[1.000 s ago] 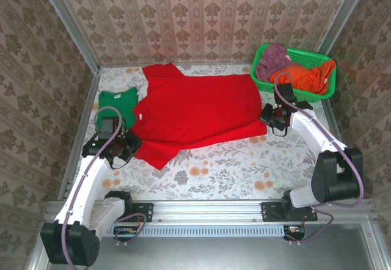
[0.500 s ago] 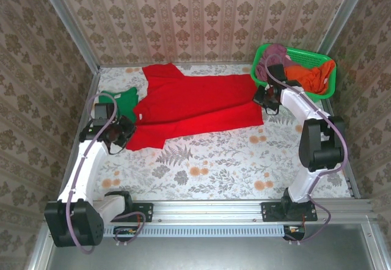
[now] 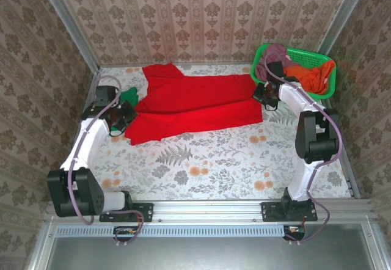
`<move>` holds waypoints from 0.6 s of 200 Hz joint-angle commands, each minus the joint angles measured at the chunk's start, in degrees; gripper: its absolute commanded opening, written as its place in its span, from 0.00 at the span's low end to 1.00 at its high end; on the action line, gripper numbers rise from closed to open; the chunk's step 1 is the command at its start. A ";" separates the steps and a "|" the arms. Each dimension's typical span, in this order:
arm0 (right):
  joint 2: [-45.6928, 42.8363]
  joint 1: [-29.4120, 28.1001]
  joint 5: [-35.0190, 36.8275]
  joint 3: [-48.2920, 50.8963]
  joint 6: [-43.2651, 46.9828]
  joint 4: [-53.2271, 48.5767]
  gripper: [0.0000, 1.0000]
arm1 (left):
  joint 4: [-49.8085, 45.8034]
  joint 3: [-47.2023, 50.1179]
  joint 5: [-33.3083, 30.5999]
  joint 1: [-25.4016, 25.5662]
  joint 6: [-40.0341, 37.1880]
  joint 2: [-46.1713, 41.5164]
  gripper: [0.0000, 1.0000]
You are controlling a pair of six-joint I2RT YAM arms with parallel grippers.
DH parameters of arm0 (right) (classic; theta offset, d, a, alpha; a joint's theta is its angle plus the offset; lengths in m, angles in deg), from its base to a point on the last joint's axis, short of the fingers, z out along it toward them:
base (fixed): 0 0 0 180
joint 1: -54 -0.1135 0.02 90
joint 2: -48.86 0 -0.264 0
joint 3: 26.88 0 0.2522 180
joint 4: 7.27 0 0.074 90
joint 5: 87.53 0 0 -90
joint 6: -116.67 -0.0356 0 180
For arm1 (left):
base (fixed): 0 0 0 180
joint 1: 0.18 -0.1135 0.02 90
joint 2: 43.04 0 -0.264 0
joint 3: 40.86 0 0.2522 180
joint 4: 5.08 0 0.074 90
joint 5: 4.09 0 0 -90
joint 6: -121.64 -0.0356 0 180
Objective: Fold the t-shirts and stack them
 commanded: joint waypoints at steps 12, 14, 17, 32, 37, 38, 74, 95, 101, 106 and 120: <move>-1.19 0.27 1.71 -0.33 -0.24 -0.51 0.00 | 1.17 -4.38 1.03 -0.56 -7.38 3.79 0.00; -1.30 0.30 1.73 -0.20 -0.20 -0.38 0.00 | 1.24 -4.48 1.10 -0.54 -7.59 3.99 0.00; -1.38 0.30 1.78 0.00 -0.19 -0.41 0.00 | 1.41 -4.76 1.04 -0.53 -7.96 4.34 0.00; -1.80 0.30 1.79 0.67 -0.38 -0.29 0.00 | 2.07 -5.63 0.91 -0.53 -9.61 5.80 0.00; -1.97 0.30 1.81 0.81 -0.45 -0.36 0.00 | 2.23 -5.92 0.78 -0.55 -10.03 6.29 0.00; -1.99 0.30 1.77 0.83 -0.45 -0.40 0.00 | 2.25 -5.94 0.78 -0.54 -10.15 6.41 0.00; -3.94 0.30 3.09 1.88 -0.87 -0.85 0.00 | 2.79 -9.52 0.58 -0.70 -12.67 9.62 0.00; -7.80 0.30 3.95 4.48 -1.17 -1.56 0.00 | 2.36 -10.86 0.98 -0.62 -13.21 10.22 0.00; -9.36 0.23 4.12 5.95 -1.33 -1.64 0.00 | 2.16 -10.91 1.18 -0.62 -13.26 10.06 0.00; -10.89 0.22 4.19 7.24 -1.54 -1.78 0.00 | 1.87 -10.88 1.34 -0.62 -13.39 9.85 0.00; -15.20 0.11 4.11 11.28 -2.22 -1.96 0.00 | 1.52 -10.00 1.71 -0.63 -13.37 8.57 0.00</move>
